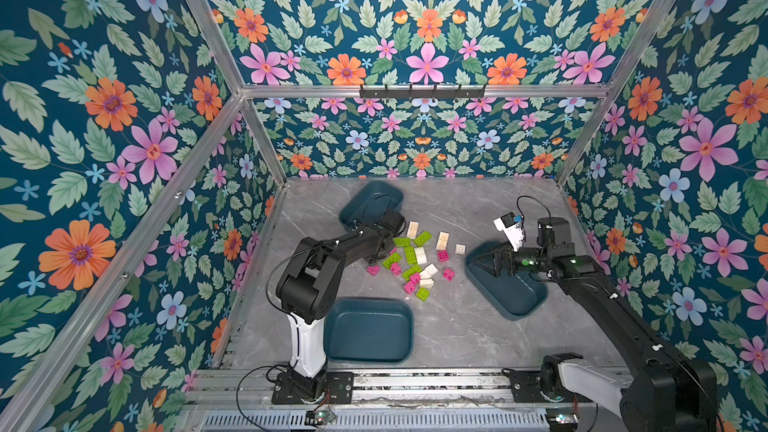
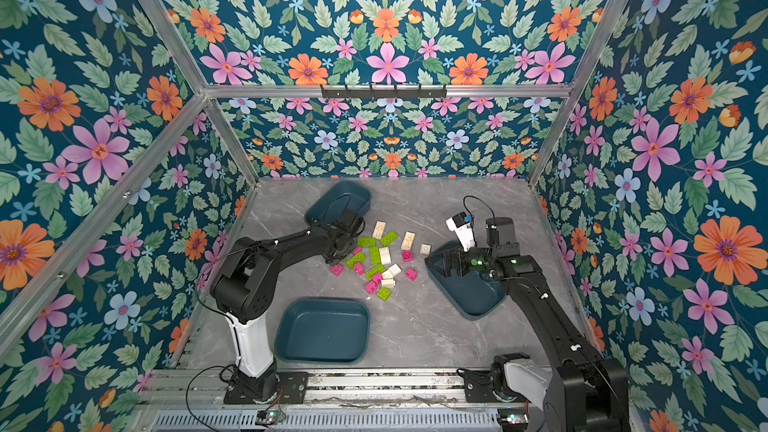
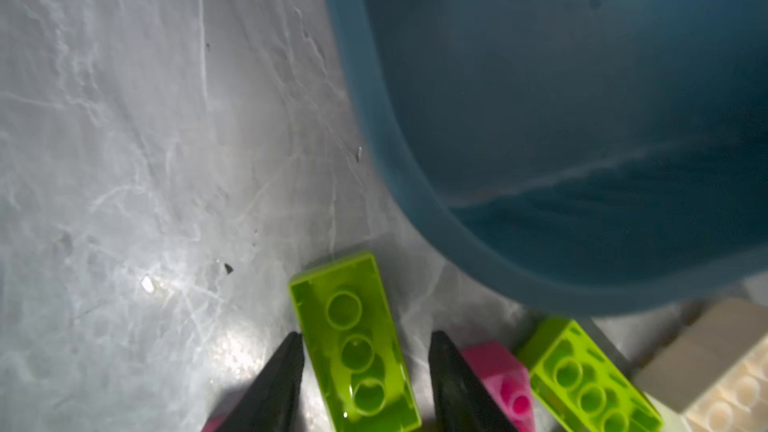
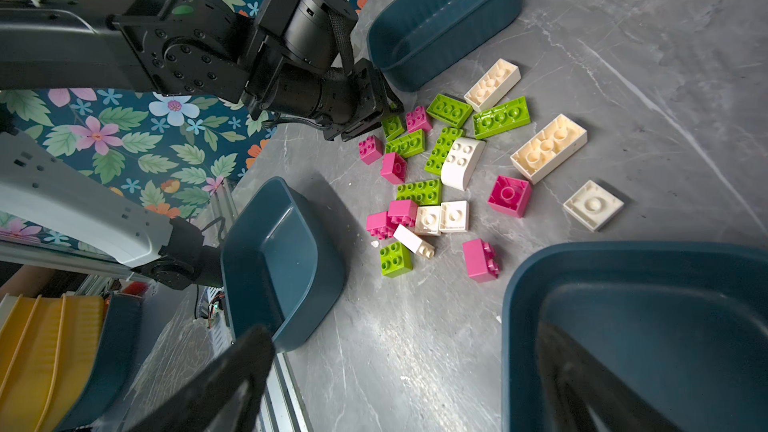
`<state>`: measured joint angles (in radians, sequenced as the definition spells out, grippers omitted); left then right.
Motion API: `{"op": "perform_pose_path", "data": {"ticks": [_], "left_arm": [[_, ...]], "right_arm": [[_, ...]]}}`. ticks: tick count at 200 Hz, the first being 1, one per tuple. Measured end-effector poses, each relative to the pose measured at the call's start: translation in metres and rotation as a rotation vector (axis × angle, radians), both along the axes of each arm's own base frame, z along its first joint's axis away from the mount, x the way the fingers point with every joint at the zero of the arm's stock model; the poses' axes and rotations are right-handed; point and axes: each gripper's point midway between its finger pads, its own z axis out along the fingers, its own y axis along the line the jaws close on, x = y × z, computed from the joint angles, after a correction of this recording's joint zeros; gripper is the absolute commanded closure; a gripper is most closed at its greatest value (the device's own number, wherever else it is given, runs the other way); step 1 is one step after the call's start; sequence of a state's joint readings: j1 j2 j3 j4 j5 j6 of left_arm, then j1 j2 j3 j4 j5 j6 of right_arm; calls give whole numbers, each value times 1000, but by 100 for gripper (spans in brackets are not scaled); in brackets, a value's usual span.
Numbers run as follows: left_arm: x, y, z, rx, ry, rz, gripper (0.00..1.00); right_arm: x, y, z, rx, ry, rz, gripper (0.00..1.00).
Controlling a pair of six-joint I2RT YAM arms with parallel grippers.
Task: Sort the legos into containers by color
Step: 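Lower the left gripper onto a lime green brick and close it, then carry the green brick to the farther teal bin and release it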
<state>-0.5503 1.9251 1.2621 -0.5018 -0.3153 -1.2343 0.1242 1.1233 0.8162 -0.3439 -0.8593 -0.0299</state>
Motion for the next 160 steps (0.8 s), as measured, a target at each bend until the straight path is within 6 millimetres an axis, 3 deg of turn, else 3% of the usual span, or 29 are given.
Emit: {"op": "perform_pose_path", "data": {"ticks": [108,160], "left_arm": [[-10,6,-9,35,35,-1,53],[-13,6,-12,42,48,-15,65]], "right_arm": [[-2,2,-4,7,35,16,1],[-3,2,-4,7,40,16,1]]}}
